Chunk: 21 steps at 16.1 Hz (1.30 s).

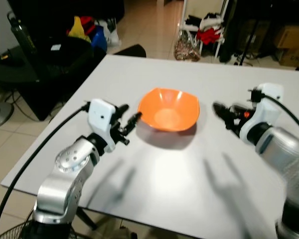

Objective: Setting the table

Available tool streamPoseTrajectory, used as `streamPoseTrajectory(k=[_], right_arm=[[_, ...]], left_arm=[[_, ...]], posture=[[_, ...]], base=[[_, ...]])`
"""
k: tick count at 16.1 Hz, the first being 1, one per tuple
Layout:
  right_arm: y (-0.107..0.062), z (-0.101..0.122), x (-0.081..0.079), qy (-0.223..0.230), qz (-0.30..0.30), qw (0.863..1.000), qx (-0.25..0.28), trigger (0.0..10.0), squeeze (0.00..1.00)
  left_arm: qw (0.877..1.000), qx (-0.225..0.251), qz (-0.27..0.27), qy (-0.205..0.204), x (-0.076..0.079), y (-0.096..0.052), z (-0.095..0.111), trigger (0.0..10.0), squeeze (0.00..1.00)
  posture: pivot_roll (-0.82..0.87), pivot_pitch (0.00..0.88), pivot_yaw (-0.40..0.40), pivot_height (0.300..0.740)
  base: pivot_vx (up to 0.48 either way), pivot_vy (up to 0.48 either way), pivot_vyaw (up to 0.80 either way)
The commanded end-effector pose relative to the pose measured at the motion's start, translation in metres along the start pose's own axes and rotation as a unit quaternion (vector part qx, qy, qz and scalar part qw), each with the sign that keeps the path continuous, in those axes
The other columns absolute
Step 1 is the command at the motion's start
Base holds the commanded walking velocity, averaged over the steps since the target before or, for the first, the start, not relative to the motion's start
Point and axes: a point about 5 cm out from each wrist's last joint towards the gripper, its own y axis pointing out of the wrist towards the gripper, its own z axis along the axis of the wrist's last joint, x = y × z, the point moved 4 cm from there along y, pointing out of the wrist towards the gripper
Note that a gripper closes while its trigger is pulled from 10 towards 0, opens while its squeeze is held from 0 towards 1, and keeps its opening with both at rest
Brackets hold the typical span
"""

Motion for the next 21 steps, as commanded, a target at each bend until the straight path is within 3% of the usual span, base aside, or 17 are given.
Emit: streamPoseTrajectory(k=[1,3,5,6,8,14,21], right_arm=[[-0.001,0.004,-0.006,-0.044,-0.019,0.998,0.032,10.0,0.00],[-0.005,0.000,-0.003,-0.042,-0.063,0.996,0.052,10.0,0.00],[-0.009,-0.004,0.000,0.041,-0.063,0.994,0.075,10.0,0.00],[-0.011,-0.010,-0.002,0.051,-0.048,0.995,0.075,10.0,0.00],[-0.013,-0.021,-0.009,0.029,-0.028,0.997,0.067,10.0,0.00],[-0.015,-0.033,-0.023,0.028,-0.007,0.998,0.058,10.0,0.00],[-0.012,-0.036,-0.028,0.062,-0.006,0.997,0.047,10.0,0.00]], left_arm=[[0.999,0.007,0.039,0.016,-0.009,-0.004,0.003,10.0,0.00],[0.998,0.012,0.067,0.019,-0.012,-0.006,0.002,10.0,0.00],[0.996,0.011,0.089,0.011,-0.015,-0.009,0.003,10.0,0.00],[0.996,0.007,0.091,0.013,-0.015,-0.012,0.001,10.0,0.00],[0.996,-0.001,0.089,0.014,-0.012,-0.016,-0.003,10.0,0.00],[0.996,-0.008,0.087,0.018,-0.012,-0.020,-0.004,10.0,0.00],[0.995,-0.018,0.095,0.014,-0.013,-0.028,-0.005,10.0,0.00]], posture=[[0.07,0.000,0.068,0.727],[0.07,0.000,0.056,0.727],[0.07,0.000,0.050,0.727],[0.07,0.000,0.049,0.727],[0.07,0.000,0.048,0.727],[0.08,0.000,0.057,0.727],[0.11,0.000,0.037,0.727]], base=[[0.000,0.000,0.00],[0.000,0.000,0.00],[0.000,-0.306,0.00],[0.000,-0.334,0.00],[0.000,-0.334,0.00],[0.000,-0.334,0.00],[0.000,-0.298,0.00]])
